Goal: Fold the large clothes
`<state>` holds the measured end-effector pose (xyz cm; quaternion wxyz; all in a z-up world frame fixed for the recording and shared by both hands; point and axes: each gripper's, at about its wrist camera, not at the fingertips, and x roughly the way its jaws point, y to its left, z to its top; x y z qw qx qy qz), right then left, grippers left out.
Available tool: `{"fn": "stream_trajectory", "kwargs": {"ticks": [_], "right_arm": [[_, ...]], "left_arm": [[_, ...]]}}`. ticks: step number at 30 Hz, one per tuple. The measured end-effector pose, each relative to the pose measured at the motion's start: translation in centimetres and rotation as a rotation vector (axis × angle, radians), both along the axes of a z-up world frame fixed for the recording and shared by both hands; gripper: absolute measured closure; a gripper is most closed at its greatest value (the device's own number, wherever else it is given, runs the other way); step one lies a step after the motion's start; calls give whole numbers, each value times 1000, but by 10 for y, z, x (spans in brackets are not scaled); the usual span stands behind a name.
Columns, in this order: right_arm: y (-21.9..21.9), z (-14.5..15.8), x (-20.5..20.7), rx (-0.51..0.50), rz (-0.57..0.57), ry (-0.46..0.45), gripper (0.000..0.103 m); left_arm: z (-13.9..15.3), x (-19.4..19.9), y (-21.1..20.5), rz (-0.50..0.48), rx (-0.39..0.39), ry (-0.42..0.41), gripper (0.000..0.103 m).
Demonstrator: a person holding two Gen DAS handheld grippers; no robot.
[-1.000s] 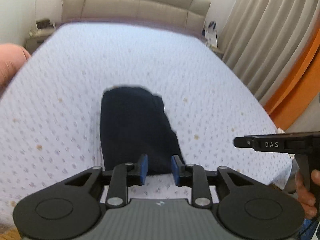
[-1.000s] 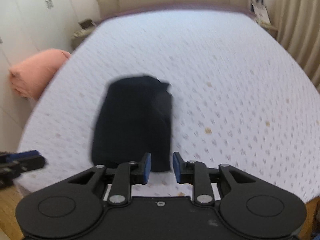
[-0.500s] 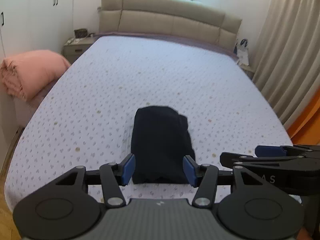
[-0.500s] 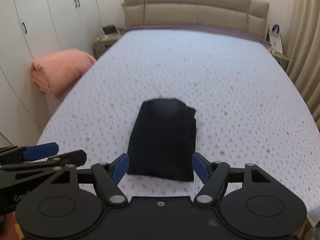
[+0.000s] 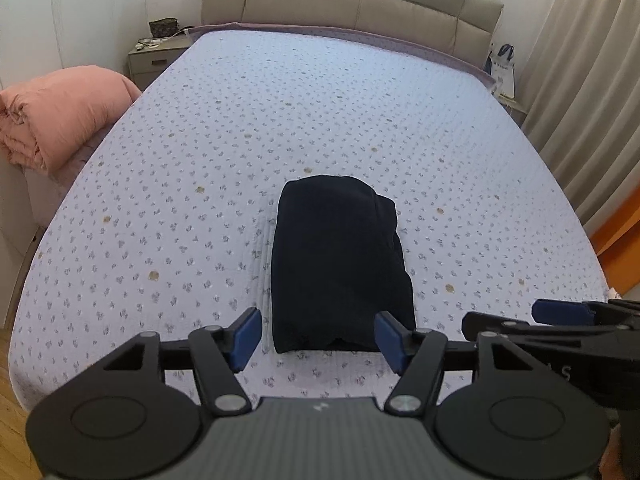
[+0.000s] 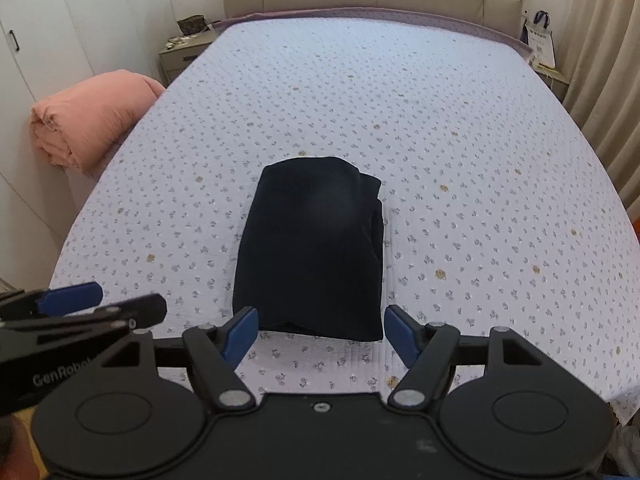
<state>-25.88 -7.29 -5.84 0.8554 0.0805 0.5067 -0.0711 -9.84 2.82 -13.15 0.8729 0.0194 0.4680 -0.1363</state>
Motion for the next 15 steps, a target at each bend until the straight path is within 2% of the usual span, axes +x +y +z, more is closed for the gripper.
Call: {"fn": "stream_trajectory", "kwargs": {"ticks": [9,15], "right_arm": [[-3,-11,28,-9,-18,48,20],[-5,-18,41,0,-32,67,20]], "left_arm": [[-5,33,-9,-33,59,2,33],[-11,51,-8,-43,58,27,33]]}}
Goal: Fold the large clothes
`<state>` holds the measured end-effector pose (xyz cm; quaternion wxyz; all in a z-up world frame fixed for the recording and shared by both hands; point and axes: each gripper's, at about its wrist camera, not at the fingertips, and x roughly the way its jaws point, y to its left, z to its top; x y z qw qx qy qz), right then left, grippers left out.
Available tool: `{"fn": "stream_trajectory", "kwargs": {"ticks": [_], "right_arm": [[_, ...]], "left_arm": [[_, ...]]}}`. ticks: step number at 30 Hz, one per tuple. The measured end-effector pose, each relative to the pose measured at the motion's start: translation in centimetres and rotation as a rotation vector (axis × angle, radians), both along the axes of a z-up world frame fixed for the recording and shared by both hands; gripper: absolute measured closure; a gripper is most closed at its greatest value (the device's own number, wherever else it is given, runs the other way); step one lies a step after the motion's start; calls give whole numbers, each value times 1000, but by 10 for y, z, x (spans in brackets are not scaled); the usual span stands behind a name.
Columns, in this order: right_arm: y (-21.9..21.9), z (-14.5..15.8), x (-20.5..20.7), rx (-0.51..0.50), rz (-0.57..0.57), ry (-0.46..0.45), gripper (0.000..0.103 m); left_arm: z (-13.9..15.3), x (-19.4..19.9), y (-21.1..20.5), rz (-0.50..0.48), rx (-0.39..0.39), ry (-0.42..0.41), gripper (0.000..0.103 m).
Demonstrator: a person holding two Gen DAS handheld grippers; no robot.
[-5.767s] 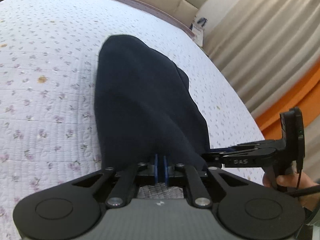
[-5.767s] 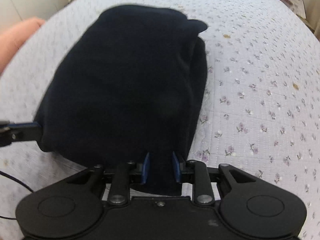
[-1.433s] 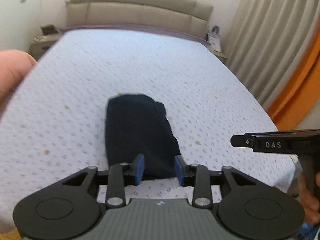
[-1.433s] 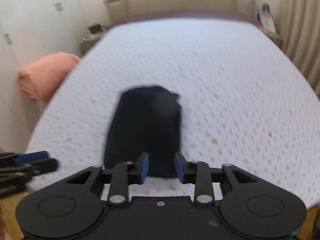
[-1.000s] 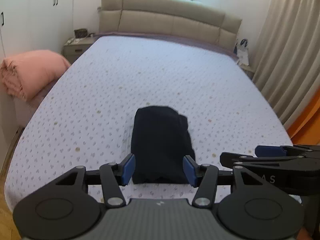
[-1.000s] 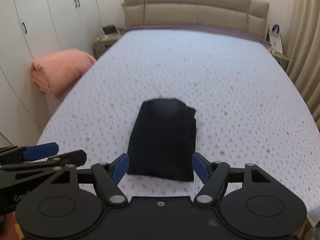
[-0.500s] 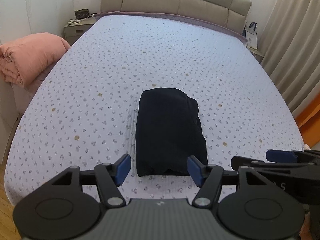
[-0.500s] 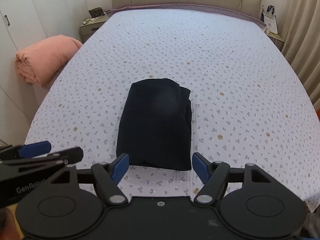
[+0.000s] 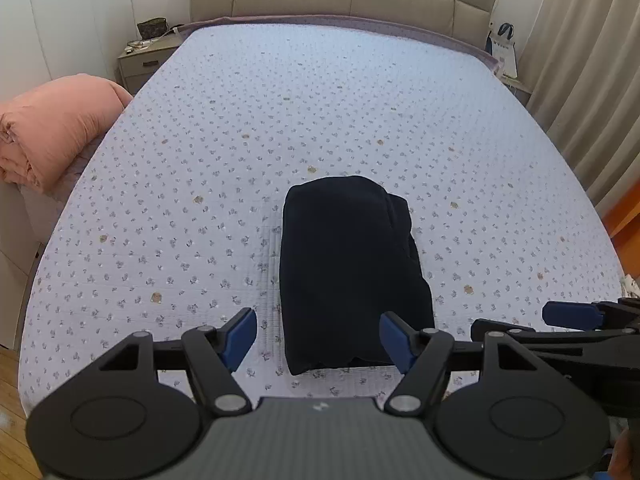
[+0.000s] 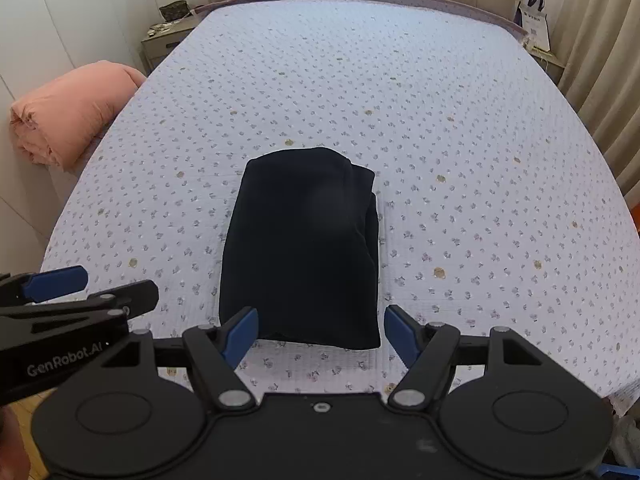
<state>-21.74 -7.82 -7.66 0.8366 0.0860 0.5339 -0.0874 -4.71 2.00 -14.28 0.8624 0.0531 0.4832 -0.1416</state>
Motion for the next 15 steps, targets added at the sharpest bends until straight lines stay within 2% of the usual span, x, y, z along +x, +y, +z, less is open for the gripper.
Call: {"fn": "stream_trajectory", "kwargs": {"ticks": [15], "right_arm": [[5,-11,26,10,-10,30,20]], "left_arm": [[-7,29,3,-25,32,7,33]]}}
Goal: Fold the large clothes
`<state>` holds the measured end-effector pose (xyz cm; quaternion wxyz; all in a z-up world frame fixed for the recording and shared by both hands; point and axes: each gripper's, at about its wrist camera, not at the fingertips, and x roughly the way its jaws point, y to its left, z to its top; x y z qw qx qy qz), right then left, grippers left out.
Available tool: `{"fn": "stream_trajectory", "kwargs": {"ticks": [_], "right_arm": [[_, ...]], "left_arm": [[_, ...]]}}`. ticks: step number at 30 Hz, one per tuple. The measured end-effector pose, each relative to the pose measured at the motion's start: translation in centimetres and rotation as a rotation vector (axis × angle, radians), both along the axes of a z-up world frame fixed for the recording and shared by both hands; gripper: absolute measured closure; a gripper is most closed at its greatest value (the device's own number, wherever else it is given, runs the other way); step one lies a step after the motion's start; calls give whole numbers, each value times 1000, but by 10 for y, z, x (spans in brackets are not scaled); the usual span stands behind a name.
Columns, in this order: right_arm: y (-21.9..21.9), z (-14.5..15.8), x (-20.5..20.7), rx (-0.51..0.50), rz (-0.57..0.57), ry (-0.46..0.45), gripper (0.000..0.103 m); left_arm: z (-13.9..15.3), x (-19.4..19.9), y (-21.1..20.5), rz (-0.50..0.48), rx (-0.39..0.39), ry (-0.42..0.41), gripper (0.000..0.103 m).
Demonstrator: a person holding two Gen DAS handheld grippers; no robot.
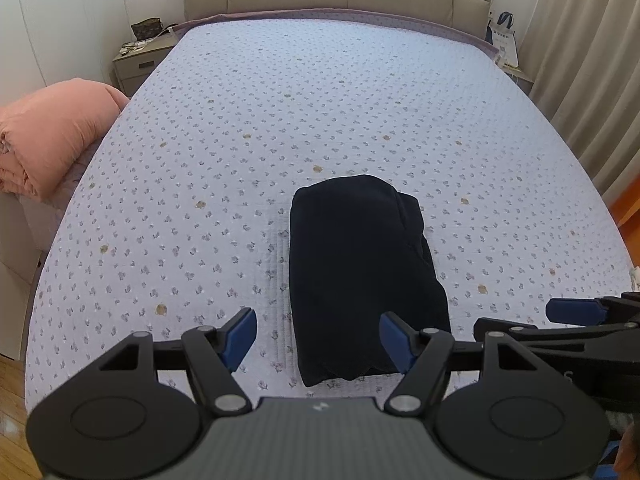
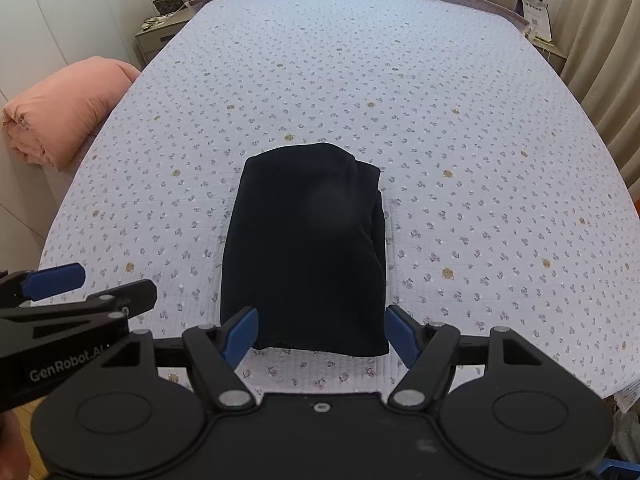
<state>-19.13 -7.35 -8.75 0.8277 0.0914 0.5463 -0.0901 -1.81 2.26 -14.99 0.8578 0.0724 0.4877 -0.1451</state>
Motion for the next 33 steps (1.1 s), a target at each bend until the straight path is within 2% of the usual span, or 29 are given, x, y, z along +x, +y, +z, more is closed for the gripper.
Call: {"fn": "stream_trajectory", "kwargs": {"ticks": [9,16,33], "right_arm": [[4,-4,8,-6,10,12,20],[7,-6,11,-9,14,17,20],[10,-14,24,-11,-4,42,20]], "left_arm": [[-4,11,4,3,10,7,33],[-7,19,6,21,52,-4,24],[-16,34,3,-9,66,14,25]]}}
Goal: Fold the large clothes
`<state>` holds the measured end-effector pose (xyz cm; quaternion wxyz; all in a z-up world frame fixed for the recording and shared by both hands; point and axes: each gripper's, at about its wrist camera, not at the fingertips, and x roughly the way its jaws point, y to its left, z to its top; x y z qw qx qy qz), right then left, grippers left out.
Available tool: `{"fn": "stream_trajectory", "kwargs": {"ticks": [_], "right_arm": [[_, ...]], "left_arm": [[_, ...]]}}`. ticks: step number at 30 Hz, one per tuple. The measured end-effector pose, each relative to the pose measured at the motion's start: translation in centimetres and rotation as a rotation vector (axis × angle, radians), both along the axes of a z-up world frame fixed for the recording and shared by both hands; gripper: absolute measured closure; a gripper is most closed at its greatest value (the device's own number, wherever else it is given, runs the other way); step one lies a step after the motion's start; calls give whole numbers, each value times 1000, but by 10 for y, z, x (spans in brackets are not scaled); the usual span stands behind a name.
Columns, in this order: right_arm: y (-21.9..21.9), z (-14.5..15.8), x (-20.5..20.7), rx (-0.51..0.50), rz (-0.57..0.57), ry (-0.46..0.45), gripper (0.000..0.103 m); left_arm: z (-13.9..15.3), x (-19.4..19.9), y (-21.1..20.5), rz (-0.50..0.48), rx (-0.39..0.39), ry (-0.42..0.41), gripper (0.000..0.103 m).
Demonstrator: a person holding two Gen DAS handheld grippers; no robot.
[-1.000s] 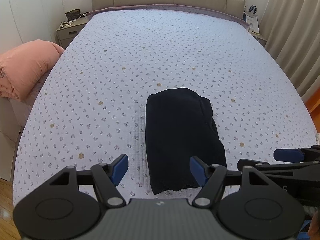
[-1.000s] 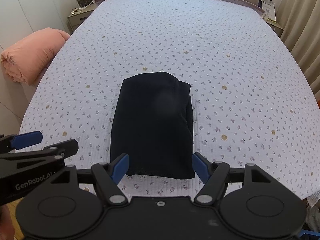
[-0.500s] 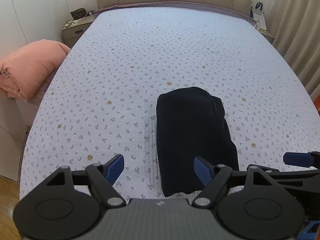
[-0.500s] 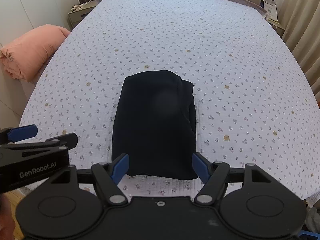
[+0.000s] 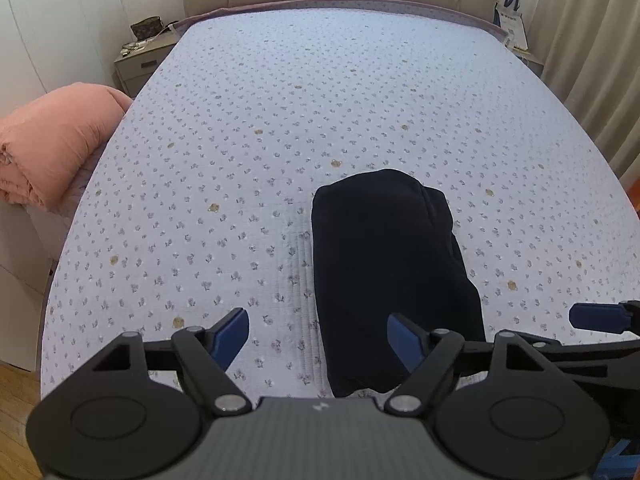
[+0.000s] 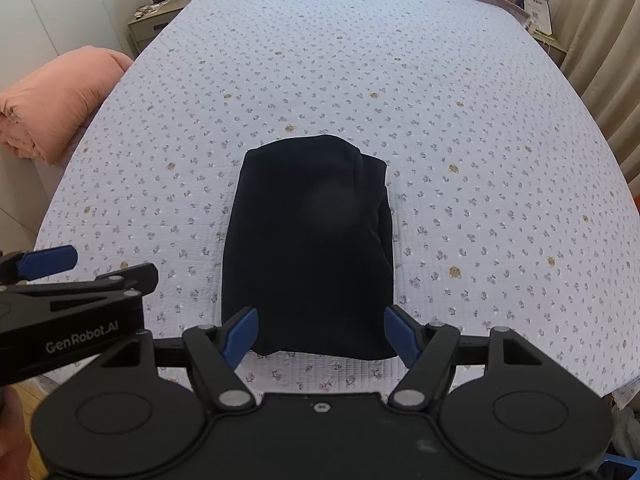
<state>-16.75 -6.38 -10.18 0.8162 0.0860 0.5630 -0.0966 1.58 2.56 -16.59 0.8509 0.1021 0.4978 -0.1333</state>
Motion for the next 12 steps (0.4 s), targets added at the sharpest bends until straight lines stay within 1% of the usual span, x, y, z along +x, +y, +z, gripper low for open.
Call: {"fn": "stream_trajectory", "kwargs": {"ticks": [1,2,3,4,6,7,10,11,12], "right_arm": [[0,-1,1,-2,0,1,20],[1,-1,2,-3,-1,2,20],[1,-1,2,-2,-1,3,20],[0,-2,3,-2,-2,5,20],[0,-4,5,-1,-5,9,20],[0,-5,6,-1,-6,12,20],[0,-7,8,1,-11,18,20],[-1,-8,9,0,-11,20,20],[-1,-9,10,0,-13,22,20]], "left_arm": [[0,1,0,-1,-5,1,25],[-1,2,1,-3,-15,2,31],[0,3,3,-7,-33,-7,37],[1,3,5,-5,-51,-19,47],[0,7,5,-6,-50,-12,44],[-1,9,4,-4,-41,-3,37],[-4,13,4,-11,-29,6,35],[-4,14,3,-7,-21,2,31],[-5,15,2,-8,-17,2,29]]}}
